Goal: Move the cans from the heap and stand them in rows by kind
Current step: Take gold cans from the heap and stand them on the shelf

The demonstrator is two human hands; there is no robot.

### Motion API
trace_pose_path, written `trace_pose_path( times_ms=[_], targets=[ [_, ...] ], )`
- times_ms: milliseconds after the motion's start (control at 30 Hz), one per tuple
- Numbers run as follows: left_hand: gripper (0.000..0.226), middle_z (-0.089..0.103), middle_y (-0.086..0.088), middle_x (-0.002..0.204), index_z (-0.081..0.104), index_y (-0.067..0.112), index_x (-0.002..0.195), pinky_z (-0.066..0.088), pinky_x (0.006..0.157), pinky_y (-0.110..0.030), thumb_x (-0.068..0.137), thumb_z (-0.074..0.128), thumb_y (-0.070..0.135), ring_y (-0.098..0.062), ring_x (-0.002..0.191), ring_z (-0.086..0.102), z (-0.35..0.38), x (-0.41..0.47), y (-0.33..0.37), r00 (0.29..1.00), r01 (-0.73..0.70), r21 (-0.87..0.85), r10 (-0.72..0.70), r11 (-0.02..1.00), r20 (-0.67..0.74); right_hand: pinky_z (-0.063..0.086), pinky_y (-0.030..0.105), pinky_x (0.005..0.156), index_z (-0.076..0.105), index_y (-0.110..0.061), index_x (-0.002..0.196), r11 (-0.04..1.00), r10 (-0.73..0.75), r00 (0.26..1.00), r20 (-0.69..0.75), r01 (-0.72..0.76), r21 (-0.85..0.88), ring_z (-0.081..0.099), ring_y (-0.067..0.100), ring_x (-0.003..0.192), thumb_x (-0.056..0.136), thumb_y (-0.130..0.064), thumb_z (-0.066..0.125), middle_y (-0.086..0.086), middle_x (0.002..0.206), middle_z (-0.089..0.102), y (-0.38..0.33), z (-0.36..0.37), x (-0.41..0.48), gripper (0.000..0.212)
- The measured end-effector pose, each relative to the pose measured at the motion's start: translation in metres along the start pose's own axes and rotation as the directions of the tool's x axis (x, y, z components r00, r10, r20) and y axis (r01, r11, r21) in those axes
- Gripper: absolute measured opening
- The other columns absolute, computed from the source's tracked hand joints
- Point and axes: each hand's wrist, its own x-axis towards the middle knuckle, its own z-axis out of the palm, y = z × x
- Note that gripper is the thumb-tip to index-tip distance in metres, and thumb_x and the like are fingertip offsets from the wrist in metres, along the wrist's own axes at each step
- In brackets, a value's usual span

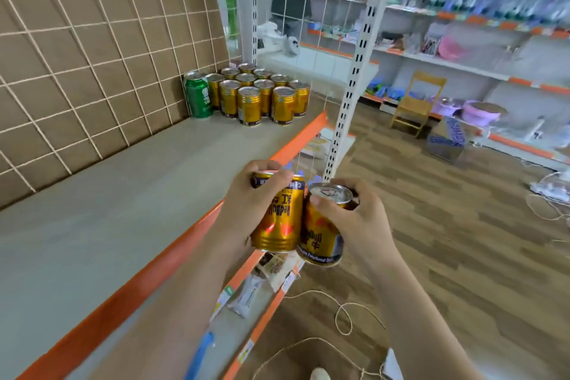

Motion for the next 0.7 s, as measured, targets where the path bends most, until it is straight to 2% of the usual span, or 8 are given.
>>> trace_pose_path(
  times_ms=[100,200,267,333,400,533,633,700],
  targets=[
    [0.024,0.065,-0.001,0.090,0.061,0.025,0.092,0.055,0.069,-0.034,0.073,0.073,0.033,-0.016,0.076,0.066,0.018,0.036,0.003,0.992,0.017,-0.006,-0.018,1.000,-0.122,0.055,0.039,0.083,0.061,-0.028,0.108,0.996,-0.039,0.993,0.108,0.047,-0.070,0.064,0.015,0.096,0.064,-0.041,0.080,-0.004,0.103,0.065,0.002,-0.013,0.058,0.050],
    [0.037,0.065,-0.001,0.093,0.062,0.029,0.091,0.057,0.077,-0.042,0.059,0.071,0.043,-0.021,0.083,0.067,0.030,0.066,0.010,0.969,0.038,0.019,-0.032,0.999,-0.246,0.051,0.035,0.087,0.060,-0.028,0.112,0.959,-0.162,0.959,0.231,0.209,-0.193,0.059,0.012,0.102,0.070,-0.037,0.078,-0.010,0.106,0.063,-0.007,-0.020,0.110,0.047],
    [0.041,0.064,-0.005,0.092,0.063,0.023,0.095,0.057,0.069,-0.036,0.061,0.079,0.038,-0.020,0.078,0.067,0.033,0.085,0.012,0.937,0.033,-0.027,-0.041,0.999,-0.348,0.048,0.033,0.088,0.058,-0.027,0.115,0.907,-0.252,0.918,0.306,0.335,-0.256,0.056,0.011,0.103,0.071,-0.036,0.077,-0.014,0.105,0.059,-0.014,-0.019,0.139,0.048],
    [0.036,0.060,-0.004,0.085,0.062,0.015,0.102,0.052,0.052,-0.022,0.071,0.078,0.025,-0.011,0.064,0.064,0.035,0.101,0.016,0.899,0.023,-0.086,-0.058,0.996,-0.434,0.048,0.037,0.088,0.058,-0.026,0.117,0.874,-0.291,0.884,0.366,0.402,-0.274,0.056,0.013,0.103,0.070,-0.037,0.077,-0.012,0.106,0.059,-0.015,-0.015,0.162,0.052],
    [0.041,0.060,-0.002,0.087,0.061,0.015,0.105,0.049,0.048,-0.017,0.070,0.079,0.024,-0.008,0.063,0.064,0.033,0.118,0.017,0.875,0.034,-0.077,-0.067,0.996,-0.479,0.049,0.039,0.087,0.056,-0.026,0.120,0.860,-0.307,0.855,0.419,0.437,-0.262,0.057,0.016,0.103,0.069,-0.039,0.078,-0.010,0.106,0.059,-0.013,-0.010,0.183,0.057],
    [0.059,0.063,-0.006,0.103,0.061,0.027,0.098,0.053,0.077,-0.035,0.046,0.081,0.047,-0.021,0.090,0.065,0.023,0.156,0.012,0.849,0.084,0.058,-0.041,0.995,-0.527,0.046,0.026,0.079,0.053,-0.028,0.123,0.839,-0.296,0.786,0.543,0.485,-0.244,0.057,0.009,0.094,0.069,-0.040,0.078,-0.010,0.101,0.060,-0.012,0.004,0.226,0.061],
    [0.044,0.060,0.000,0.099,0.058,0.026,0.099,0.048,0.072,-0.029,0.063,0.083,0.033,-0.019,0.092,0.062,0.011,0.188,0.007,0.839,0.075,0.036,-0.043,0.997,-0.542,0.046,0.024,0.081,0.054,-0.027,0.121,0.803,-0.334,0.741,0.582,0.547,-0.236,0.058,0.007,0.094,0.068,-0.039,0.079,-0.011,0.102,0.062,-0.013,0.020,0.257,0.059],
    [0.044,0.060,0.001,0.101,0.057,0.026,0.100,0.048,0.075,-0.029,0.065,0.082,0.032,-0.019,0.097,0.062,0.000,0.209,0.005,0.831,0.068,0.012,-0.050,0.998,-0.555,0.044,0.016,0.076,0.055,-0.026,0.119,0.787,-0.349,0.721,0.599,0.572,-0.231,0.057,0.003,0.090,0.068,-0.036,0.080,-0.018,0.096,0.059,-0.015,0.033,0.278,0.059]
  ],
)
